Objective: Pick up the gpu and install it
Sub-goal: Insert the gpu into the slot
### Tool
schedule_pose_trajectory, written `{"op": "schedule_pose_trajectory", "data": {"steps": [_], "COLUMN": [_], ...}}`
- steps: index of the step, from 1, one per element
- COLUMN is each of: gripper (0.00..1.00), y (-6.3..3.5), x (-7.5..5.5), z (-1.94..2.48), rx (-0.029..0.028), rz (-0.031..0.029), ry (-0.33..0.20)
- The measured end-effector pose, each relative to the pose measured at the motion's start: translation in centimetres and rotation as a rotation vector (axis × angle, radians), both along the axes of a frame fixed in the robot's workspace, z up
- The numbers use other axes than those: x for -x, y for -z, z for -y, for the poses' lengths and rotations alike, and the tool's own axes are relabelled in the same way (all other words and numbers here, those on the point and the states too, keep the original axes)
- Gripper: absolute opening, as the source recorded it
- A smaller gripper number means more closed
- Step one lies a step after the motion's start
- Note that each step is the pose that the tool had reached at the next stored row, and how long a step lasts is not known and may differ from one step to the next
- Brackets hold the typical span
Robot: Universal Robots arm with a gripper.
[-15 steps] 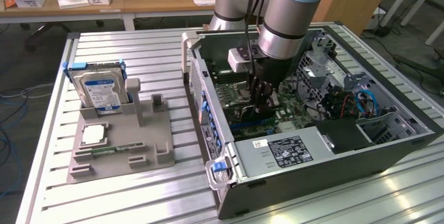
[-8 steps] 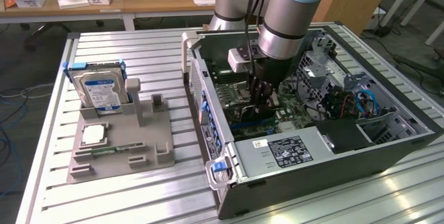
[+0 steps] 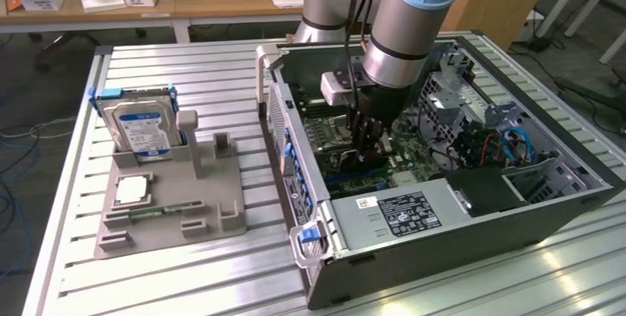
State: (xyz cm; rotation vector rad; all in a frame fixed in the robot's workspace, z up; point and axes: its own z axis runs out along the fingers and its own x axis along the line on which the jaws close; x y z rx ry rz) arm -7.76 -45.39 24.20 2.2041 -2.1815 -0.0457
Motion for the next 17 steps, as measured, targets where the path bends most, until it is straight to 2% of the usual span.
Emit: {"op": "schedule_pose_trajectory", "data": {"steps": [15,17], "gripper": [0.27,0.27], "y": [-0.02,-0.30], "x": [0.00,0.00], "z": [0.01,0.00], "rx": [0.0002,0.0001], "rz": [-0.0002,-0.0001], "ry": [0.000,0.000]}}
